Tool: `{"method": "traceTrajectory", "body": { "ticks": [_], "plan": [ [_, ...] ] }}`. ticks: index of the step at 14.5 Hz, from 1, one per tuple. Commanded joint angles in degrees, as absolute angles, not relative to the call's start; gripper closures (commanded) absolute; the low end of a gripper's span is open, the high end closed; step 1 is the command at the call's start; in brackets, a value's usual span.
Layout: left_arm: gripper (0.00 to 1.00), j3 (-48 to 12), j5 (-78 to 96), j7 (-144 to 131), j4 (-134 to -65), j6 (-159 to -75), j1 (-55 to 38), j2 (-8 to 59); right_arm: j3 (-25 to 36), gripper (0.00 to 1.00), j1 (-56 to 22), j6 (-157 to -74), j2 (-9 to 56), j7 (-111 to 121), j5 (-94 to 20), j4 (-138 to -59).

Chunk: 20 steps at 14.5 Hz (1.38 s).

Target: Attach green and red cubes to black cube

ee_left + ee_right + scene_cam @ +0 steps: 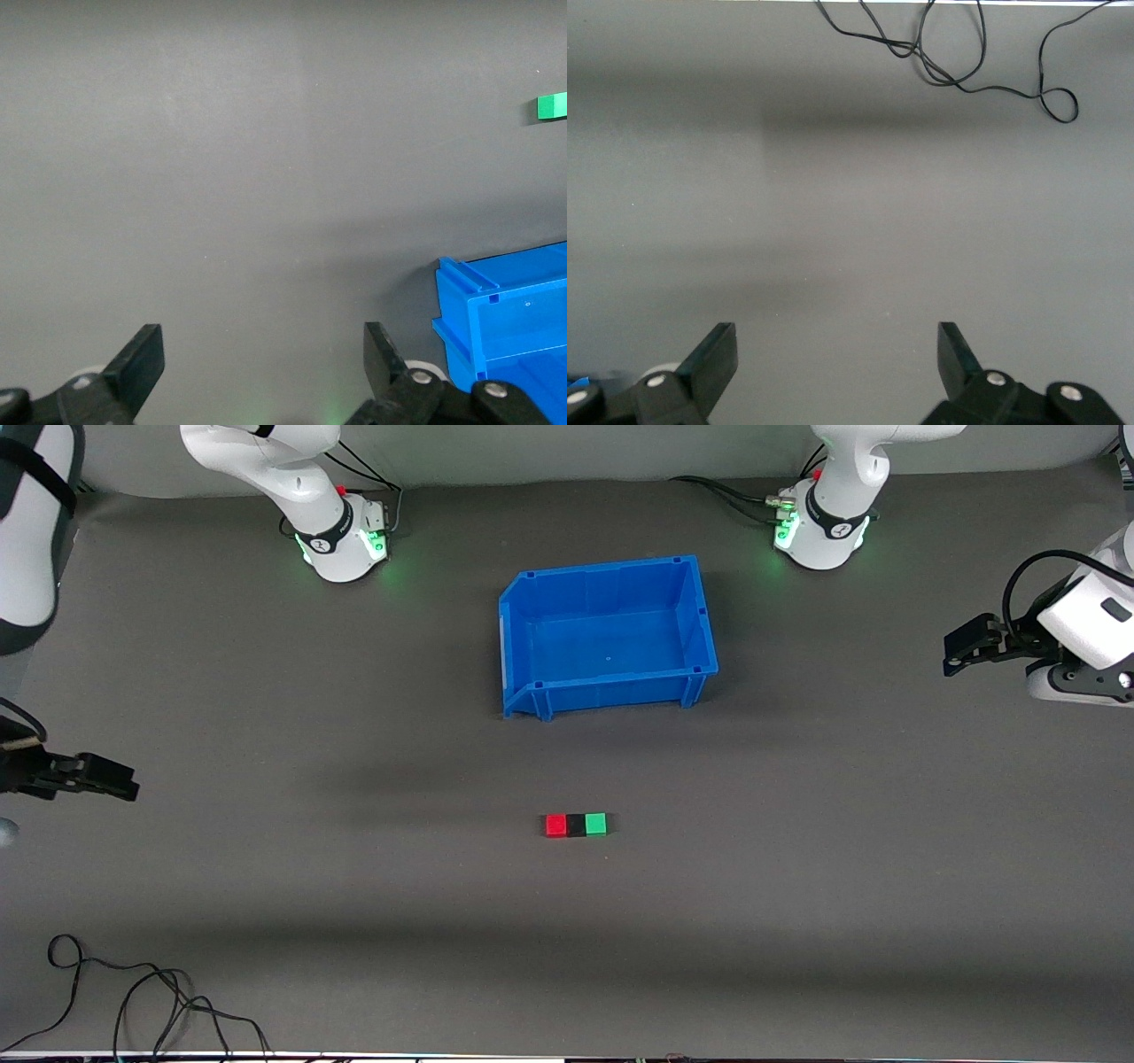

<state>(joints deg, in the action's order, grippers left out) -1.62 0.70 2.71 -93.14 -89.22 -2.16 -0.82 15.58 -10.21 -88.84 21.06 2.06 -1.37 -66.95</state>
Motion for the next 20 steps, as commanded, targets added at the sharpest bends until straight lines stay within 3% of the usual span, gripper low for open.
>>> {"method": "traceTrajectory", "body": {
  "ticks": [1, 7, 14, 20],
  "plan": [
    [0.0, -1.84, -0.09, 3.43, -92.11, -87.98, -2.02, -0.7, 15.73, 0.0, -11.16, -87.9, 18.2, 2.99, -0.44, -69.87],
    [0.0, -1.85, -0.09, 3.43, -92.11, -87.89, -2.02, -0.7, 15.73, 0.0, -10.9, -87.8, 16.09, 2.99, -0.35, -72.76],
    [0.0, -1.85, -0.09, 3.43, -92.11, -87.89, -2.02, -0.7, 12.39, 0.0, -5.98, -97.73, 3.53, 3.43, -0.18, -91.3],
    [0.0, -1.85, -0.09, 3.43, -92.02, -87.89, -2.11, -0.7, 12.48, 0.0, -6.68, -98.0, 3.6, 3.25, -0.09, -92.29]
  ]
}}
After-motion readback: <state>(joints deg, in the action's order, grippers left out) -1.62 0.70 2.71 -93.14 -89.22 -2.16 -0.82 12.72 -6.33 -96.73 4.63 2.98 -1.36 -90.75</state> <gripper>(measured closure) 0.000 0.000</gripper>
